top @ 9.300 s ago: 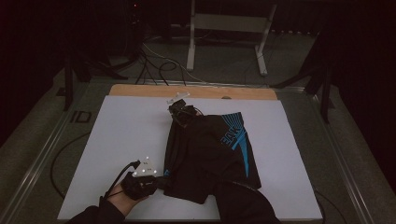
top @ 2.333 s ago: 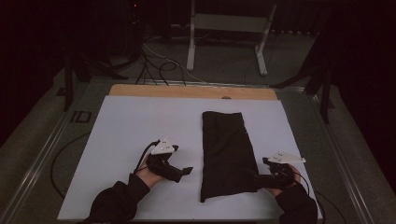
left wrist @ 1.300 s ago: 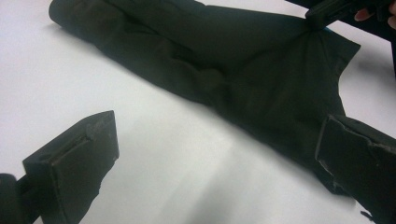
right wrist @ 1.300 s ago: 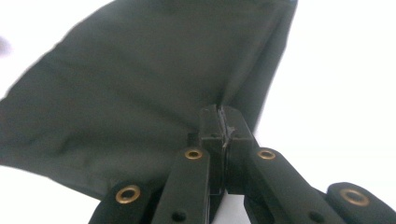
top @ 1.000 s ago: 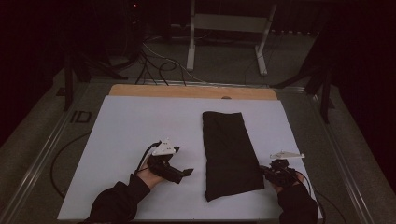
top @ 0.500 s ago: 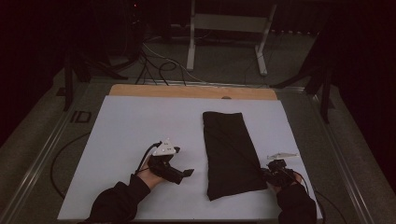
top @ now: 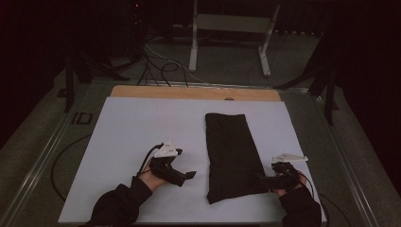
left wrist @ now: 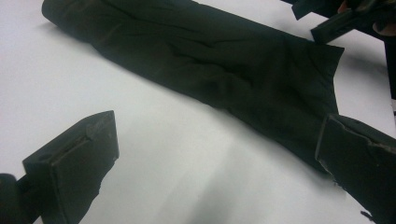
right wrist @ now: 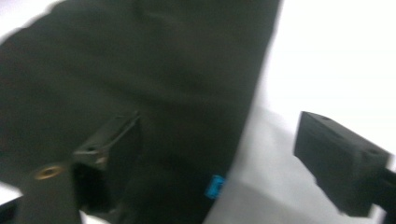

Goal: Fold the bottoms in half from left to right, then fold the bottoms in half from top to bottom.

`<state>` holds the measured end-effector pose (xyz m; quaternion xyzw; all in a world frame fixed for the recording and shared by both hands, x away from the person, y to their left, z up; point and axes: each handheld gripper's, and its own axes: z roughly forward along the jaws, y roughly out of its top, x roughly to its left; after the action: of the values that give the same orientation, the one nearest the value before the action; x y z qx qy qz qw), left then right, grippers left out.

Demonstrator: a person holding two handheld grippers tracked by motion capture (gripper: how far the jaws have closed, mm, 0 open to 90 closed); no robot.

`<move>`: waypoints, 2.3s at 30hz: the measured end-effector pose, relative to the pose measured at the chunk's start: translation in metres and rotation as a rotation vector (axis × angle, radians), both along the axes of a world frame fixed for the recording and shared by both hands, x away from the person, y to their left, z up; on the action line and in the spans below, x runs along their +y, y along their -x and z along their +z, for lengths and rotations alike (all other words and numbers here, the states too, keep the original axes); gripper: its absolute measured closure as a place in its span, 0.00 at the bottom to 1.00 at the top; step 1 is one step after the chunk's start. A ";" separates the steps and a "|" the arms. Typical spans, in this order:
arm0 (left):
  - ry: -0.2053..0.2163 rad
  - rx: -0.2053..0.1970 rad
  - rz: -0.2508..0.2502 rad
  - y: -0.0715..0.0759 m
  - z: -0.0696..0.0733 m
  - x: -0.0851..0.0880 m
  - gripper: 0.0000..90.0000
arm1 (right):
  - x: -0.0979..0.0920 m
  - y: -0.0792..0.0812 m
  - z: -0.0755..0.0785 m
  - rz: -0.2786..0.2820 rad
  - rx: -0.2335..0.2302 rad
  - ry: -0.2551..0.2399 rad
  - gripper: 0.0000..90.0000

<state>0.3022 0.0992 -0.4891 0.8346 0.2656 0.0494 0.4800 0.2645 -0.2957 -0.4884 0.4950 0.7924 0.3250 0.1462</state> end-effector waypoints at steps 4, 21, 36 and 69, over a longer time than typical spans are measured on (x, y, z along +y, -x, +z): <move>0.002 0.004 -0.001 -0.001 0.000 0.000 0.00 | 0.003 0.003 0.004 0.013 -0.038 0.009 0.12; 0.013 0.009 -0.032 -0.001 0.011 -0.007 0.00 | 0.012 0.009 0.024 0.061 -0.148 -0.016 0.11; 0.012 0.021 -0.056 -0.005 0.026 -0.014 0.00 | 0.023 -0.007 0.050 0.131 -0.205 0.001 0.11; -0.045 0.052 0.041 -0.059 0.033 -0.022 0.00 | 0.040 -0.093 0.059 0.154 -0.239 0.034 0.11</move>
<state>0.3614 0.0773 -0.4557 0.8406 0.2938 0.0436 0.4529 0.3579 -0.2555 -0.4290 0.3882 0.8103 0.3785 0.2224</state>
